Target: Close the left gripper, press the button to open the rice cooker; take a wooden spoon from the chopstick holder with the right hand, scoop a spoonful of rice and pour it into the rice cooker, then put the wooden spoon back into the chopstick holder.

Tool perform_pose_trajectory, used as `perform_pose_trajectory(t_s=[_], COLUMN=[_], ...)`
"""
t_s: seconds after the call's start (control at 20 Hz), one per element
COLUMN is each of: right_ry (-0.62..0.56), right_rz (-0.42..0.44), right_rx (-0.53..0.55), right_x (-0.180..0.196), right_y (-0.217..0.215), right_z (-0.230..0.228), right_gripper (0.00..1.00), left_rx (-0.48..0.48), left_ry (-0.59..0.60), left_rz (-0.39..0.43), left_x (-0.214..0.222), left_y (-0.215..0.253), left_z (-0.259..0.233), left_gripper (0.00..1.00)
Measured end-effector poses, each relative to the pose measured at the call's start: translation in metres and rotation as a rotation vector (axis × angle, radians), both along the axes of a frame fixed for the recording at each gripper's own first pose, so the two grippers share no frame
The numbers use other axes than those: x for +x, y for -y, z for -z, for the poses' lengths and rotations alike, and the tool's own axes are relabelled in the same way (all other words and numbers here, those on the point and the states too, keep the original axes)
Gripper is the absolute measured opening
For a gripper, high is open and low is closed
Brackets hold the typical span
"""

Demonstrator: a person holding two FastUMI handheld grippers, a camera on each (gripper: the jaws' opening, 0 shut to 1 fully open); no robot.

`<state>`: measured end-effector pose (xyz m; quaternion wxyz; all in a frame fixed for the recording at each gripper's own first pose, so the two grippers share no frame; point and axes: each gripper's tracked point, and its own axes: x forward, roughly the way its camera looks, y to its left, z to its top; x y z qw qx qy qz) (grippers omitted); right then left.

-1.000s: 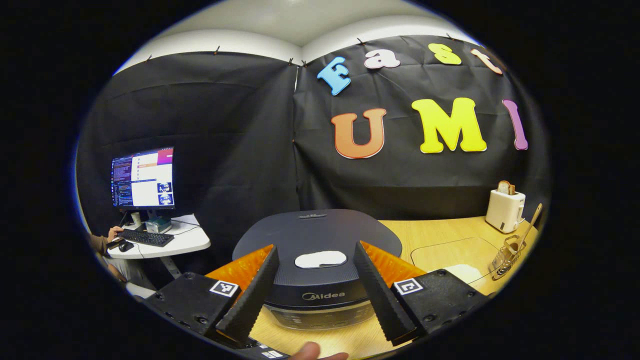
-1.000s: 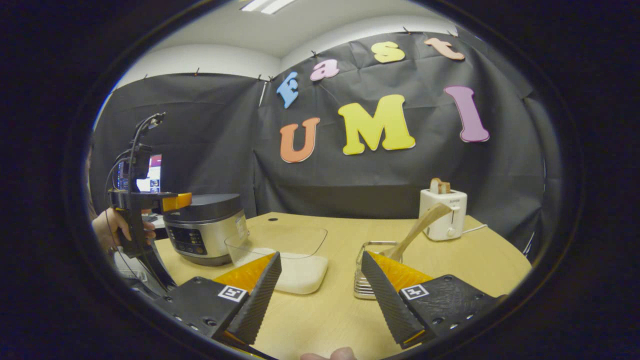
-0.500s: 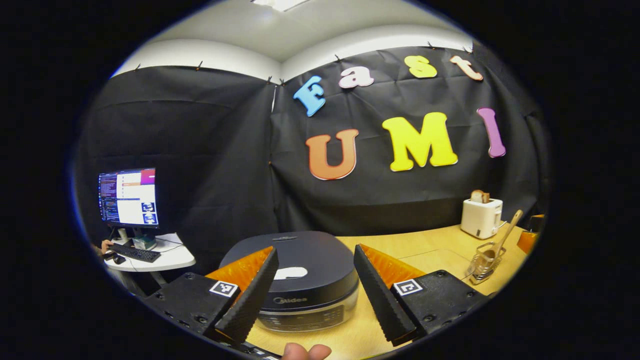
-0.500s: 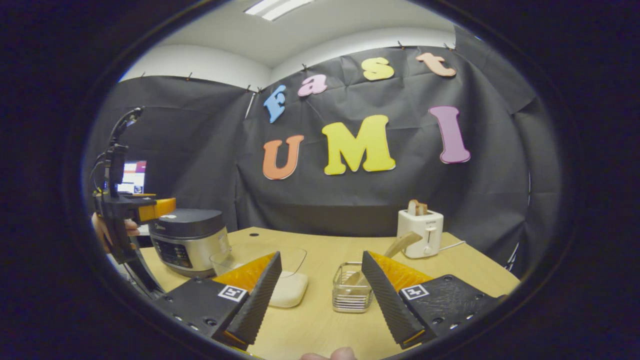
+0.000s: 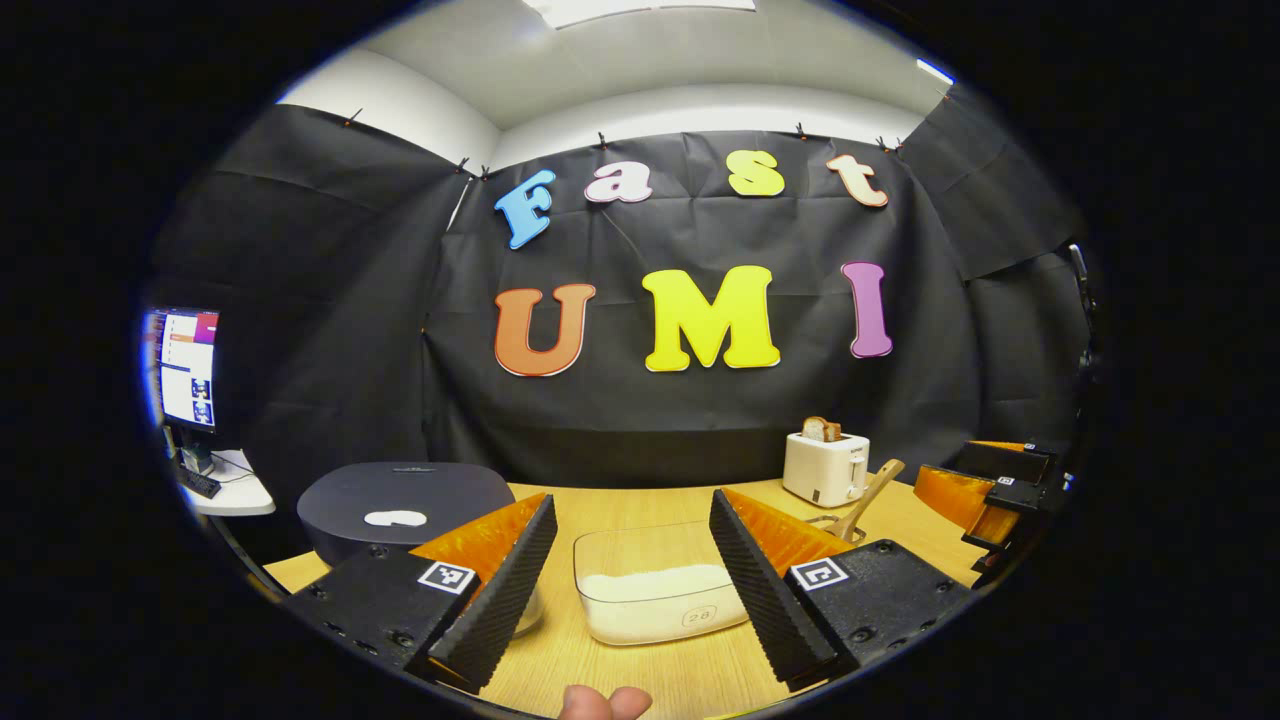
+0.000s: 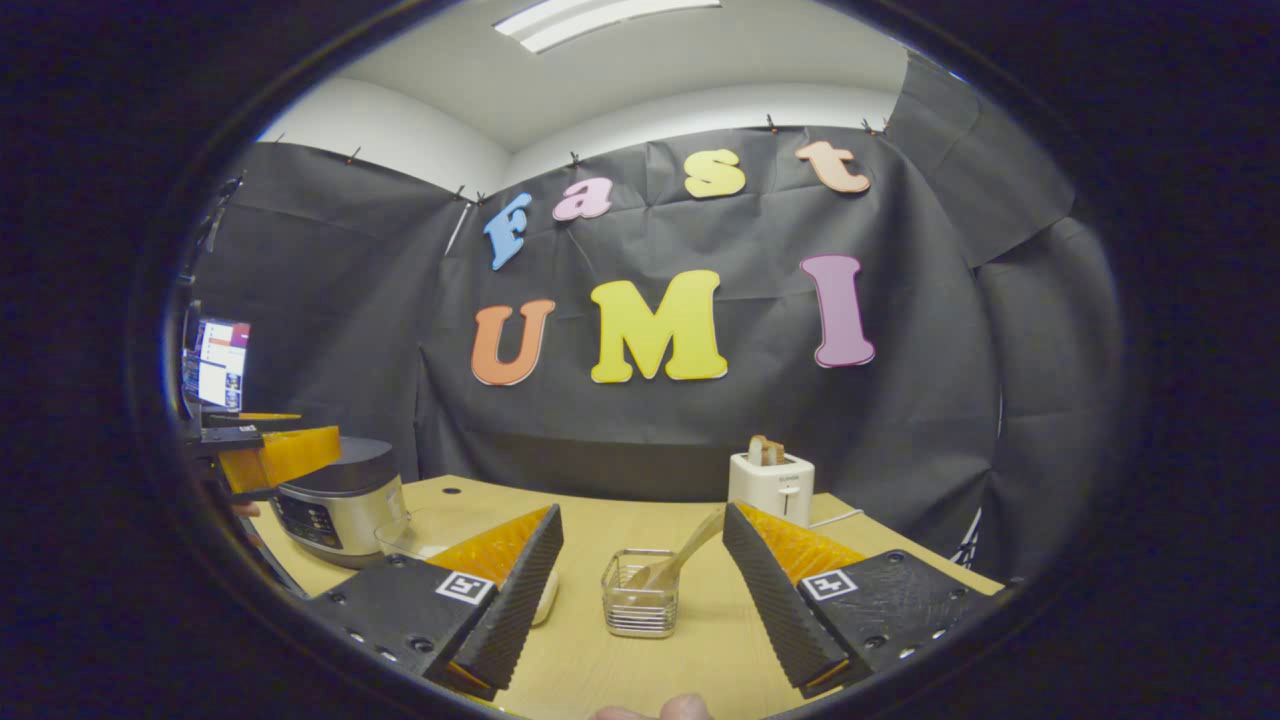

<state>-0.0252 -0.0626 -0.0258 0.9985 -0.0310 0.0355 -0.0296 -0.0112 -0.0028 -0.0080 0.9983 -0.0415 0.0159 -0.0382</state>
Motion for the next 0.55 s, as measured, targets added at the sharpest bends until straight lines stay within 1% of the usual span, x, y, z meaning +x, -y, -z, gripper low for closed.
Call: perform_pose_trajectory(t_s=[0.05, 0.1, 0.15, 0.25, 0.3, 0.35, 0.4, 0.45, 0.5, 0.55], right_ry=[0.006, 0.008, 0.012, 0.019, 0.020, 0.023, 0.029, 0.032, 0.031, 0.025], right_rz=[0.012, 0.022, 0.030, 0.048, 0.055, 0.058, 0.061, 0.062, 0.063, 0.065], right_rx=[0.003, 0.005, 0.003, -0.010, -0.020, -0.027, -0.026, -0.018, -0.008, 0.005], right_x=[-0.002, -0.002, -0.003, -0.005, -0.005, -0.006, -0.007, -0.007, -0.007, -0.007], right_y=[0.001, 0.001, 0.002, 0.003, 0.003, 0.002, 0.000, -0.002, -0.004, -0.005], right_z=[-0.002, -0.002, -0.004, -0.009, -0.010, -0.012, -0.014, -0.016, -0.016, -0.015], right_gripper=[0.91, 0.95, 0.91, 1.00, 0.95, 0.95, 0.91, 0.91, 0.95, 0.95], left_rx=[0.015, 0.029, 0.039, 0.037, 0.037, 0.039, 0.043, 0.046, 0.051, 0.052], left_ry=[0.000, 0.004, 0.012, 0.024, 0.028, 0.027, 0.034, 0.036, 0.037, 0.035], left_rz=[-0.002, -0.004, -0.007, -0.011, -0.005, -0.004, -0.010, -0.016, -0.020, -0.026], left_x=[-0.001, -0.002, -0.003, -0.006, -0.007, -0.009, -0.010, -0.010, -0.011, -0.011], left_y=[0.002, 0.003, 0.005, 0.006, 0.008, 0.008, 0.006, 0.004, 0.003, 0.002], left_z=[0.000, -0.001, -0.002, -0.003, -0.006, -0.005, -0.007, -0.008, -0.008, -0.008], left_gripper=[0.98, 0.98, 0.98, 0.98, 0.98, 0.98, 0.98, 0.98, 0.98, 0.98])
